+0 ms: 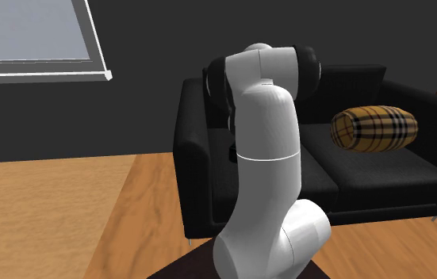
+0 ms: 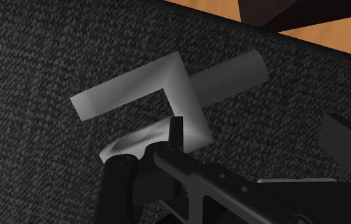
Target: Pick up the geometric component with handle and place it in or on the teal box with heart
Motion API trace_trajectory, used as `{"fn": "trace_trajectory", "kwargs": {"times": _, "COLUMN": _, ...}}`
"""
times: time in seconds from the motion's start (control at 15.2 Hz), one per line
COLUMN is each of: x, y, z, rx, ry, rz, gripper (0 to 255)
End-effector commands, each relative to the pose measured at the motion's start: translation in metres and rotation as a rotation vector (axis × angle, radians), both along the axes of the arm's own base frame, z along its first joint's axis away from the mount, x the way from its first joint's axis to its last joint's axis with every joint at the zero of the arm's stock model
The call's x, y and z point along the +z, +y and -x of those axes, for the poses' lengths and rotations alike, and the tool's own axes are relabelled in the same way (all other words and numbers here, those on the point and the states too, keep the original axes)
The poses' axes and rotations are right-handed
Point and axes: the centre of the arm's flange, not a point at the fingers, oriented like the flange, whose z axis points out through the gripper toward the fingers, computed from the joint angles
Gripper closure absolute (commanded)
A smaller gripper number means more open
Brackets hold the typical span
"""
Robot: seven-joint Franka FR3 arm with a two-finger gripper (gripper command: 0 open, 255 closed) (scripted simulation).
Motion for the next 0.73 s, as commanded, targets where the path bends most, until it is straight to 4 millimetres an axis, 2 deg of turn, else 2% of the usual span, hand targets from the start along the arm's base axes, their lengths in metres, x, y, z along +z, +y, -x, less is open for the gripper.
{"fn": "trace_trajectory", "kwargs": {"times": 0.0, "x": -0.016, "y": 0.007, "z": 0.011, "rx": 0.000, "ry": 0.048, "rz": -0.020, "gripper": 255}}
{"fn": "trace_trajectory", "kwargs": {"times": 0.66, "x": 0.037, "y": 0.007, "z": 0.011, "rx": 0.000, "ry": 0.048, "rz": -0.020, "gripper": 255}}
